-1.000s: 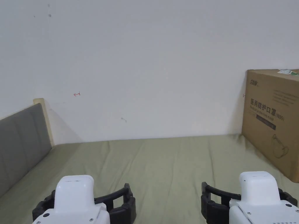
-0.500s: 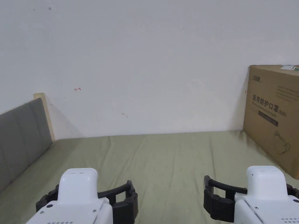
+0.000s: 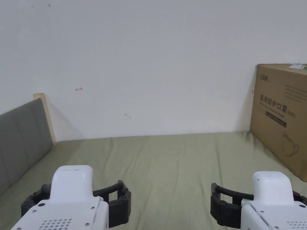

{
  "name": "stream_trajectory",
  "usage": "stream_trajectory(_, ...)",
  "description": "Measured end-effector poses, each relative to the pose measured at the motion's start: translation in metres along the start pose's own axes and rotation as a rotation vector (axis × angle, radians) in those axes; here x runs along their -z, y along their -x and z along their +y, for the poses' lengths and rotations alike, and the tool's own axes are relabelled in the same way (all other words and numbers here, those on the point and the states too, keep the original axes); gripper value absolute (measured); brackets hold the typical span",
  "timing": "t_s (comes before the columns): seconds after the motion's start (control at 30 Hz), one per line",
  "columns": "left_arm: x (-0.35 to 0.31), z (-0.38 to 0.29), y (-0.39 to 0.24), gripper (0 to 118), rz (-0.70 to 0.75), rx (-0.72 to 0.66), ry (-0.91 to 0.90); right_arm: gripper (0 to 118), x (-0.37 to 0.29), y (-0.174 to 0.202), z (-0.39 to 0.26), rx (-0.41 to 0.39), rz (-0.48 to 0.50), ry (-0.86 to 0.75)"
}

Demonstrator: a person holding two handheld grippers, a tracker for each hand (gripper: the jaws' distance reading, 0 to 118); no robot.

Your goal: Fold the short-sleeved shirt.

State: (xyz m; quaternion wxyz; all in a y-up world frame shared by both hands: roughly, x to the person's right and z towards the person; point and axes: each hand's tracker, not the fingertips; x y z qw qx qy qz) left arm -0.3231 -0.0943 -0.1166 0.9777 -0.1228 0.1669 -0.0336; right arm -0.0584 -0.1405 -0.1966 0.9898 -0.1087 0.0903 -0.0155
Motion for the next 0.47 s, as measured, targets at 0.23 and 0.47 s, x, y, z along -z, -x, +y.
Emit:
stream_trajectory(0.23,0.0018,0.0022,0.001,111,-0.028,-0.007,-0.005,115,0.0004,-0.0017,-0.0012,0.012,0.008,0.007)
stream_trajectory(0.47,0.0013,-0.0008,0.0046,111,-0.026,-0.029,-0.033,115,-0.0002,-0.0034,0.0004,0.026,0.012,0.008)
